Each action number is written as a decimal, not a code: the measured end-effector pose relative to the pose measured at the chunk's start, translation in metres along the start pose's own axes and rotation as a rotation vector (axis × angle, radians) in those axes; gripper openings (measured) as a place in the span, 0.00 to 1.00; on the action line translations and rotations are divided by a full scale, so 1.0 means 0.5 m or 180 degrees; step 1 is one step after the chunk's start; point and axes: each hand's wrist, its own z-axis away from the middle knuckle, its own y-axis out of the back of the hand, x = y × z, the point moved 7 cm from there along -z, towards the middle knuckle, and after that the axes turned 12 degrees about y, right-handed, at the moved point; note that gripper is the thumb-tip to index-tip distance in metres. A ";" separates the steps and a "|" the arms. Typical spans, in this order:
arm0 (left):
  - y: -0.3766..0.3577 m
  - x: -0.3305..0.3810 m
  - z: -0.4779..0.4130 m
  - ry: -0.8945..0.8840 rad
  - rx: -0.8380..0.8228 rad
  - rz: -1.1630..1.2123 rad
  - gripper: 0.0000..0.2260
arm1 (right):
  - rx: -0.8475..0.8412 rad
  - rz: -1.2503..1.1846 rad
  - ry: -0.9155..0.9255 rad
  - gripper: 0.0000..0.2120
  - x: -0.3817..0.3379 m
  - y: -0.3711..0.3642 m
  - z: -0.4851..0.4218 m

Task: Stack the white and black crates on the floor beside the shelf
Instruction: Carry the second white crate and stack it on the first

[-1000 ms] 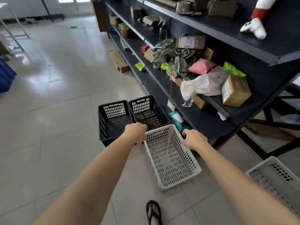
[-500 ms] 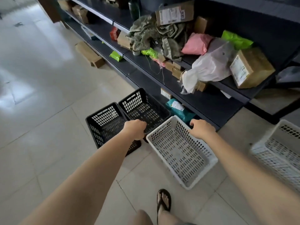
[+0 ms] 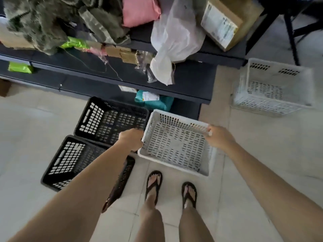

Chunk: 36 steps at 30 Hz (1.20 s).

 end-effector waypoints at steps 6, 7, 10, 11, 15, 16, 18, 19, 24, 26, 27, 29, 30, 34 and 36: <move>-0.087 0.009 -0.195 -0.0160 -0.0171 -0.0092 0.15 | -0.0180 -0.0237 -0.0630 0.14 0.102 -0.148 -0.048; -0.104 0.013 -0.227 -0.0162 -0.0186 -0.0082 0.14 | -0.0197 -0.0284 -0.0714 0.14 0.119 -0.174 -0.059; -0.160 0.030 -0.319 -0.0200 -0.0245 -0.0076 0.12 | -0.0322 -0.0420 -0.0868 0.16 0.172 -0.252 -0.104; -0.181 0.039 -0.347 -0.0225 -0.0264 -0.0068 0.12 | -0.0335 -0.0455 -0.0920 0.16 0.191 -0.279 -0.118; -0.252 0.075 -0.456 -0.0310 -0.0249 -0.0118 0.14 | -0.0301 -0.0521 -0.1159 0.17 0.268 -0.377 -0.170; -0.267 0.082 -0.479 -0.0308 -0.0238 -0.0148 0.15 | -0.0271 -0.0561 -0.1262 0.18 0.287 -0.401 -0.178; -0.300 0.093 -0.521 -0.0296 -0.0251 -0.0267 0.18 | -0.0187 -0.0639 -0.1560 0.20 0.332 -0.443 -0.190; -0.317 0.098 -0.540 -0.0302 -0.0252 -0.0350 0.18 | -0.0140 -0.0662 -0.1733 0.21 0.356 -0.463 -0.193; -0.374 0.104 -0.610 -0.0128 -0.0203 -0.0273 0.22 | 0.0092 -0.0698 -0.2271 0.24 0.455 -0.530 -0.203; -0.392 0.102 -0.630 0.0038 -0.0195 -0.0099 0.27 | 0.0165 -0.0756 -0.2293 0.27 0.487 -0.551 -0.219; -0.399 0.103 -0.639 0.0116 -0.0178 0.0003 0.29 | 0.0168 -0.0817 -0.2267 0.27 0.501 -0.563 -0.230; -0.401 0.103 -0.652 0.0280 -0.0071 0.0304 0.30 | 0.0165 -0.0982 -0.2194 0.26 0.523 -0.585 -0.254; -0.400 0.101 -0.656 0.0384 -0.0038 0.0474 0.29 | 0.0197 -0.1089 -0.2182 0.25 0.533 -0.594 -0.265; -0.407 0.104 -0.678 0.0704 -0.0120 0.0693 0.29 | 0.0506 -0.1405 -0.2257 0.22 0.567 -0.615 -0.295; -0.404 0.108 -0.691 0.0748 -0.0186 0.0511 0.30 | 0.0564 -0.1433 -0.2285 0.20 0.575 -0.620 -0.303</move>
